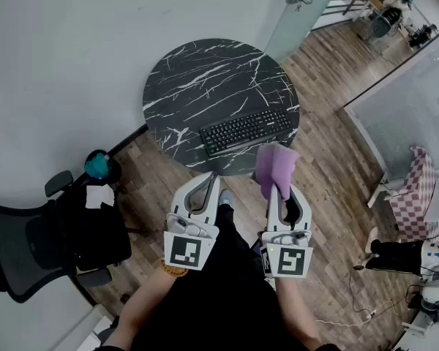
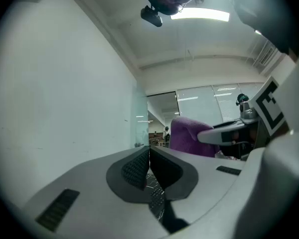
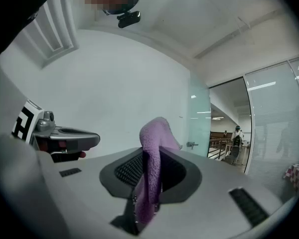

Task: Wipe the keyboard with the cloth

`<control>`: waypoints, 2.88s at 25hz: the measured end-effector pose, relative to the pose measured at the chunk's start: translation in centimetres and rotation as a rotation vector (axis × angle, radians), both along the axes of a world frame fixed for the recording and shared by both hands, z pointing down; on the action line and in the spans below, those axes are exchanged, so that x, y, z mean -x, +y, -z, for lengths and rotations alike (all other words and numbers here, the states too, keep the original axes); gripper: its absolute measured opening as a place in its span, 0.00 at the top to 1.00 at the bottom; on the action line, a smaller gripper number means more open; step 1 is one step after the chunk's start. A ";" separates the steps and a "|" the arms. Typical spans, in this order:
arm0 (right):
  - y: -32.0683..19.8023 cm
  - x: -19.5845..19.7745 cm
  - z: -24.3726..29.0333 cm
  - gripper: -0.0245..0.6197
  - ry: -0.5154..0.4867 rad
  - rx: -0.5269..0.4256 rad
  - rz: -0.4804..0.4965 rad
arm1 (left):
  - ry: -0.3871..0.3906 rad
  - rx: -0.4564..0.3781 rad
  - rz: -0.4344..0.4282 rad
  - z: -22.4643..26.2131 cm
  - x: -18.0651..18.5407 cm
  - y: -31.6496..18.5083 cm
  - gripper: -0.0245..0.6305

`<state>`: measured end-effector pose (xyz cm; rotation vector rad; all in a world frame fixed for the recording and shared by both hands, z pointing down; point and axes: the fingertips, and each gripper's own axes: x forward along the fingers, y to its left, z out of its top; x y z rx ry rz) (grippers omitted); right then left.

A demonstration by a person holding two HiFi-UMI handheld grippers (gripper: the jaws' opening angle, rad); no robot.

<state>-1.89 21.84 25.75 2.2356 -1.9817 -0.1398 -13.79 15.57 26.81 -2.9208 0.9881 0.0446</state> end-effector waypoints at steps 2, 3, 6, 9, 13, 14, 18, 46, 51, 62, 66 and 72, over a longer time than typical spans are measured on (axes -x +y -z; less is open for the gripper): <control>-0.1 -0.1 0.2 0.83 -0.010 -0.003 0.001 | 0.003 -0.008 -0.006 0.2 -0.3 0.1 0.94; -0.2 -0.1 0.2 0.83 -0.018 -0.006 0.000 | 0.002 -0.008 -0.009 0.2 -0.4 0.1 0.94; -0.3 -0.4 0.1 0.82 -0.046 -0.004 -0.012 | 0.002 0.017 -0.015 -0.3 -0.7 0.2 0.94; -0.7 -1.5 -0.7 0.82 -0.058 0.014 -0.029 | -0.013 0.009 -0.021 -0.7 -1.2 0.0 0.94; -1.7 -4.1 -1.2 0.82 -0.064 0.023 -0.048 | -0.037 0.014 -0.022 -1.2 -2.2 -1.0 0.94; -2.1 -4.9 -1.1 0.82 -0.062 0.022 -0.053 | -0.042 0.011 -0.023 -1.3 -2.6 -1.3 0.94; -3.4 -8.0 -0.9 0.82 -0.050 0.020 -0.072 | -0.076 -0.004 -0.026 -1.6 -4.1 -2.5 0.94; -18.8 -29.5 -10.8 0.81 -0.056 0.231 -0.002 | -0.230 0.017 0.141 -5.2 -11.3 -15.1 0.94; -21.9 -31.3 -14.6 0.81 -0.040 0.302 0.053 | -0.241 0.064 0.213 -7.7 -10.5 -16.5 0.94; -25.8 -32.7 -24.3 0.81 -0.016 0.475 0.097 | -0.202 0.225 0.266 -16.2 -7.8 -17.5 0.94; -25.6 -34.7 -26.5 0.81 -0.028 0.533 0.038 | -0.320 0.240 0.161 -21.8 -7.7 -17.1 0.71; -25.5 -38.4 -27.7 0.81 0.005 0.580 -0.025 | -0.506 0.397 0.138 -31.0 -6.8 -14.4 0.59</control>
